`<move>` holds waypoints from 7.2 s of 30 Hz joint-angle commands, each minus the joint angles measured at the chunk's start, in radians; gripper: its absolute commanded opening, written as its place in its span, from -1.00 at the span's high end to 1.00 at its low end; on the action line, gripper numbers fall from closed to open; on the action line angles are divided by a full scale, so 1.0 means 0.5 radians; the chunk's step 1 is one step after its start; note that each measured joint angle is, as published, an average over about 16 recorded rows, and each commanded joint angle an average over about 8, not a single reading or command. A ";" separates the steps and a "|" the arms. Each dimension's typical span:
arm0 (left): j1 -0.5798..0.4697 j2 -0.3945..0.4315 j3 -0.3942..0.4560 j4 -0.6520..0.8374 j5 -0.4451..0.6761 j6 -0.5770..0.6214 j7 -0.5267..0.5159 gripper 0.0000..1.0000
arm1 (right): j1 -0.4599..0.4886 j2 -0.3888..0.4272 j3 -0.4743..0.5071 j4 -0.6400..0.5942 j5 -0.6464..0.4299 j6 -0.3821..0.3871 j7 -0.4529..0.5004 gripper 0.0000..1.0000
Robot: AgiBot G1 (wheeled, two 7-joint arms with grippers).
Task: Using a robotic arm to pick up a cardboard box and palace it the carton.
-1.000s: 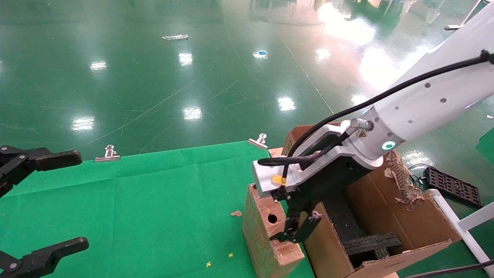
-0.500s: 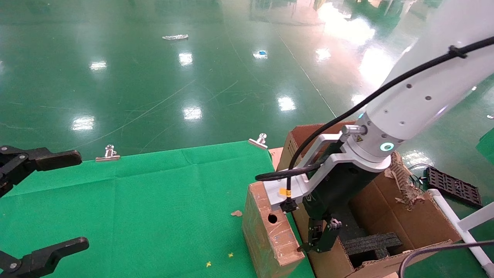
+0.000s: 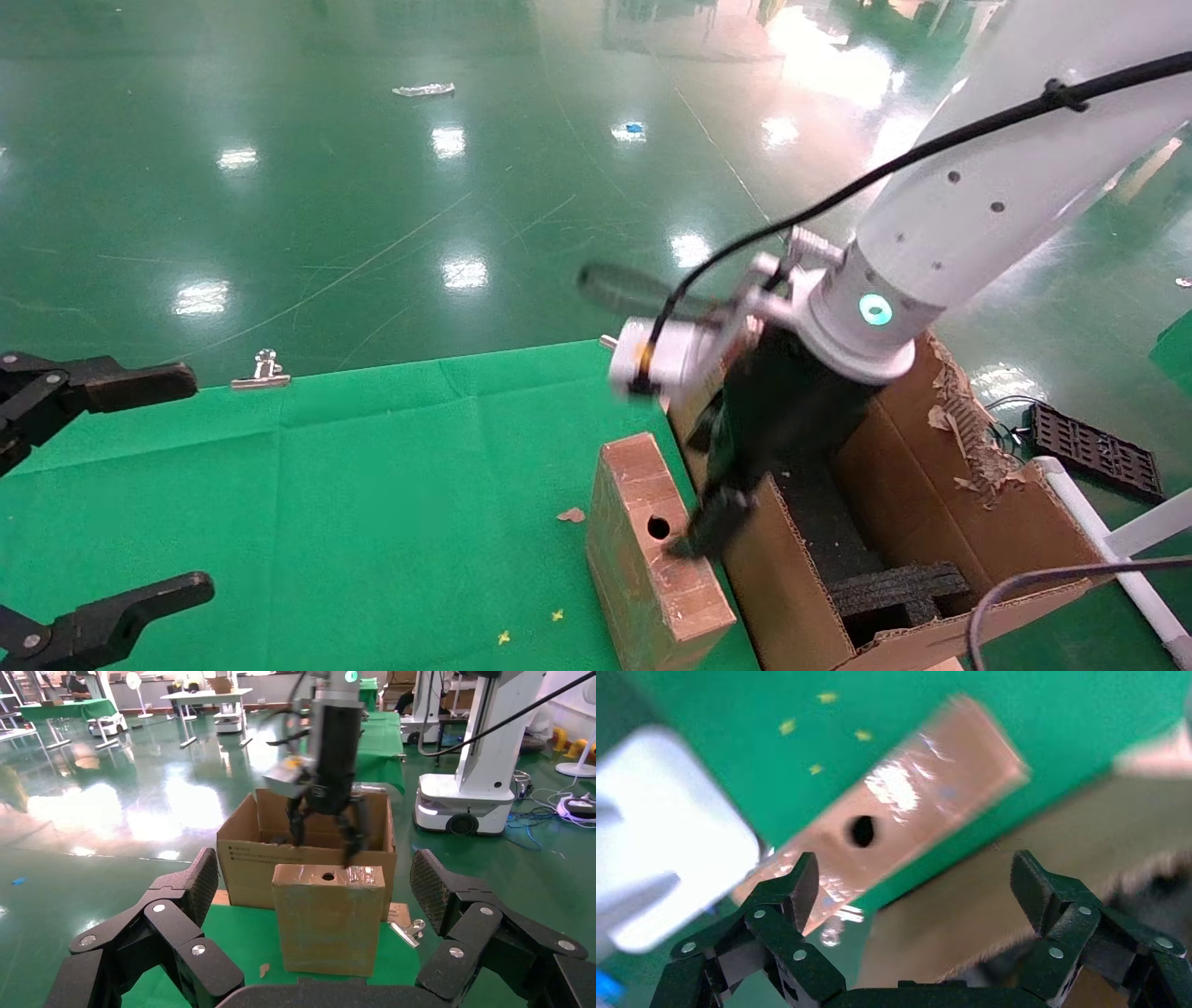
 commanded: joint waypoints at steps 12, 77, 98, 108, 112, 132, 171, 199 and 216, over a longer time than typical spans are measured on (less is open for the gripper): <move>0.000 -0.001 0.002 0.000 -0.001 -0.001 0.001 -1.00 | -0.121 0.017 -0.062 -0.159 0.143 0.118 0.802 -1.00; -0.002 -0.004 0.010 0.000 -0.007 -0.004 0.005 1.00 | 0.237 0.537 0.288 -0.367 0.115 0.490 0.218 1.00; -0.003 -0.005 0.013 0.000 -0.009 -0.006 0.006 -0.56 | 0.235 0.755 0.034 -0.886 -0.427 0.225 0.253 1.00; -0.003 -0.006 0.014 0.000 -0.010 -0.006 0.007 -1.00 | 0.023 0.647 -0.040 -1.167 -0.423 0.272 0.208 1.00; -0.003 -0.006 0.014 0.000 -0.010 -0.006 0.007 -1.00 | -0.054 0.604 -0.056 -1.267 -0.407 0.286 0.190 1.00; -0.004 -0.007 0.017 0.000 -0.012 -0.007 0.008 -1.00 | -0.690 0.366 -0.056 -1.711 -0.215 0.669 0.072 1.00; -0.005 -0.009 0.021 0.000 -0.015 -0.009 0.011 -1.00 | -0.904 0.177 -0.005 -2.126 -0.101 0.777 -0.291 -1.00; -0.005 -0.010 0.024 0.000 -0.017 -0.011 0.012 -1.00 | 0.213 0.809 0.206 -0.748 -0.262 0.893 -0.291 -1.00; -0.006 -0.010 0.025 0.002 -0.018 -0.010 0.013 -1.00 | -0.111 0.848 0.608 -0.448 -0.117 0.807 -0.416 -1.00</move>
